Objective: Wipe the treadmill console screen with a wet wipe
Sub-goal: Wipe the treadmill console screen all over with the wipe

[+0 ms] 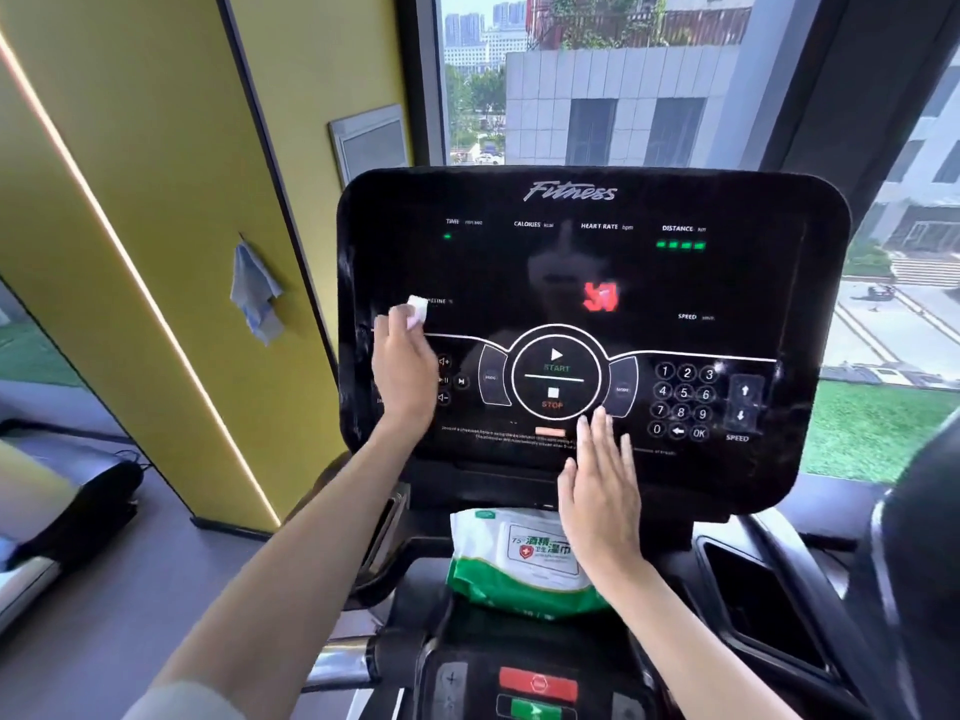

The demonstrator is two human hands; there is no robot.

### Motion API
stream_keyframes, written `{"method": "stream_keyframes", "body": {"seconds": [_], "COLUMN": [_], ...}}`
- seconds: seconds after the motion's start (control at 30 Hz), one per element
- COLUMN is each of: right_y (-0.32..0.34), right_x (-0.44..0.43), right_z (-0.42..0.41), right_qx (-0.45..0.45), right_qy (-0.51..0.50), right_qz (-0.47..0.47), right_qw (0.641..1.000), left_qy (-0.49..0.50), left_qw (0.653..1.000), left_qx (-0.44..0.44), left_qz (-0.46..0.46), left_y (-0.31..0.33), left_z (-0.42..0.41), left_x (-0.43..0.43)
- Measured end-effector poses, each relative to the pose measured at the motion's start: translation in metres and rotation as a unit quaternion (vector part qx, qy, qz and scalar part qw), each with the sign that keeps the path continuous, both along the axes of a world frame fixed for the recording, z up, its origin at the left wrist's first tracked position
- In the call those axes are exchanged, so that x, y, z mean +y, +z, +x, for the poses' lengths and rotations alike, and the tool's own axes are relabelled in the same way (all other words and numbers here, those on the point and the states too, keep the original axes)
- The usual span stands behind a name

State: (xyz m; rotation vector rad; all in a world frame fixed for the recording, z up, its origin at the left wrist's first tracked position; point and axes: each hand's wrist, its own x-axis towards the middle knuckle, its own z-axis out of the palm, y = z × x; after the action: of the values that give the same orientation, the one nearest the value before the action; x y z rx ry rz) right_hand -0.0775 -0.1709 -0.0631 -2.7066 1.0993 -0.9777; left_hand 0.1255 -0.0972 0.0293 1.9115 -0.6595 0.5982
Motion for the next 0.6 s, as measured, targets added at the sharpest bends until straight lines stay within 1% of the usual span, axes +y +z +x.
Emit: {"method": "stream_keyframes", "body": {"seconds": [0.03,0.07,0.1,0.13,0.2,0.23,0.27,0.3,0.33,0.37,0.4,0.43,0.47,0.5,0.53,0.57,0.6], "right_y": [0.000,0.000,0.000,0.000,0.001,0.001,0.002,0.003,0.003,0.003,0.004,0.004,0.003,0.002,0.001,0.001,0.000], "right_x": [0.001,0.001,0.001,0.000,-0.001,-0.002,-0.002,-0.001,-0.001,0.000,0.001,0.002,0.003,0.004,0.005,0.006,0.006], "right_z": [0.001,0.001,0.001,-0.001,-0.004,-0.005,-0.006,-0.005,-0.005,-0.004,-0.003,-0.003,-0.002,-0.001,0.000,0.000,0.001], "right_qx": [0.000,0.002,0.004,0.006,0.008,0.008,0.008,0.008,0.009,0.009,0.008,0.005,0.003,0.001,0.000,0.001,0.003], "right_qy": [-0.002,-0.003,0.000,0.006,0.017,0.019,0.020,0.020,0.019,0.016,0.013,0.010,0.008,0.008,0.008,0.010,0.012], "right_qz": [-0.001,-0.005,-0.012,-0.020,-0.035,-0.039,-0.040,-0.039,-0.036,-0.032,-0.029,-0.025,-0.021,-0.017,-0.012,-0.007,-0.005], "right_qw": [1.000,1.000,1.000,1.000,0.999,0.999,0.999,0.999,0.999,0.999,0.999,1.000,1.000,1.000,1.000,1.000,1.000], "left_qy": [0.016,-0.013,-0.076,-0.162,-0.308,-0.348,-0.360,-0.353,-0.331,-0.291,-0.238,-0.176,-0.114,-0.072,-0.077,-0.126,-0.200], "left_qw": [1.000,0.999,0.990,0.965,0.891,0.862,0.845,0.842,0.853,0.882,0.923,0.963,0.988,0.995,0.994,0.986,0.963], "left_qx": [0.004,-0.033,-0.090,-0.142,-0.211,-0.228,-0.246,-0.257,-0.261,-0.248,-0.207,-0.134,-0.048,0.011,0.017,-0.023,-0.081], "left_qz": [-0.004,0.028,0.082,0.146,0.256,0.290,0.310,0.318,0.309,0.275,0.220,0.153,0.097,0.068,0.071,0.108,0.160], "left_y": [-0.005,-0.015,-0.028,-0.042,-0.062,-0.065,-0.062,-0.060,-0.058,-0.055,-0.050,-0.045,-0.041,-0.041,-0.043,-0.050,-0.058], "left_z": [-0.007,-0.019,-0.033,-0.048,-0.066,-0.063,-0.056,-0.045,-0.035,-0.023,-0.016,-0.012,-0.016,-0.024,-0.035,-0.047,-0.061], "left_x": [-0.005,-0.011,-0.014,-0.014,-0.004,0.003,0.009,0.015,0.021,0.025,0.028,0.029,0.027,0.022,0.017,0.012,0.009]}}
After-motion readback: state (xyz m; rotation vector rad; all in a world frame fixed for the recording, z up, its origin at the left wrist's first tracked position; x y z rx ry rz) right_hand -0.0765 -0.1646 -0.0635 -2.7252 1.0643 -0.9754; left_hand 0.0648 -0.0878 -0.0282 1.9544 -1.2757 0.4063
